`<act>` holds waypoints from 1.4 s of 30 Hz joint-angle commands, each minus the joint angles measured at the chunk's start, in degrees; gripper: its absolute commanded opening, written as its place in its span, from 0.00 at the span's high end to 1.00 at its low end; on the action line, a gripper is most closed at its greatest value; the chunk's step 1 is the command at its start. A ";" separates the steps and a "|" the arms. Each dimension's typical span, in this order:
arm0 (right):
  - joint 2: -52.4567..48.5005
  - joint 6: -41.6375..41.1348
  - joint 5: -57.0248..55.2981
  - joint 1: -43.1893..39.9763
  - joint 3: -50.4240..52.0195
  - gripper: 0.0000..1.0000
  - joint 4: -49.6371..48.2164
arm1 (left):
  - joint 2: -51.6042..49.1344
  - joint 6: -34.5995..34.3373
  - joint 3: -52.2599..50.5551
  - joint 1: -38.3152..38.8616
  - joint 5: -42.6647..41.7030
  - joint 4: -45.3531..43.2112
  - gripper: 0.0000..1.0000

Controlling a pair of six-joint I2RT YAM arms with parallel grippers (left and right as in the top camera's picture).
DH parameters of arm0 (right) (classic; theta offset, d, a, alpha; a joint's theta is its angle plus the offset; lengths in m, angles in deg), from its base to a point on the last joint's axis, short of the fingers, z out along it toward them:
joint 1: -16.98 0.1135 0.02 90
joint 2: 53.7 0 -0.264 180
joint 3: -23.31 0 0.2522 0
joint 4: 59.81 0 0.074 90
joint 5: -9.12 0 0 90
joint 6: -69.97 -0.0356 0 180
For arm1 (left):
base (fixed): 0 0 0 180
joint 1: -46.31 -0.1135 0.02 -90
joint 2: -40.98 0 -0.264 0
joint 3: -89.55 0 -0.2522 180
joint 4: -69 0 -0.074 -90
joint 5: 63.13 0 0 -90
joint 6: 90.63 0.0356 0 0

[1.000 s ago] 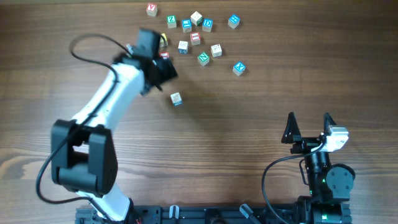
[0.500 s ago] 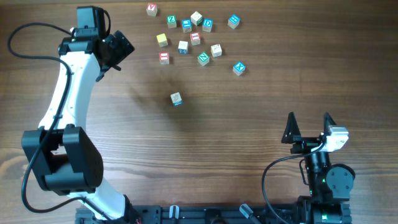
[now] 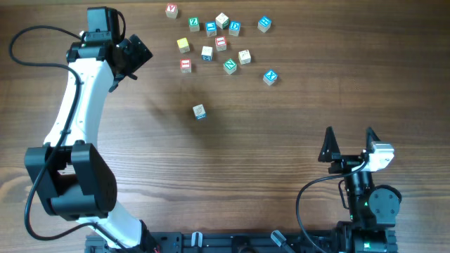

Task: Form a circle

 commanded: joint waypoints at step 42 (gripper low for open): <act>-63.49 4.17 20.79 -0.28 -74.14 0.00 17.88 | 0.33 1.29 0.55 -0.26 0.76 0.00 0.00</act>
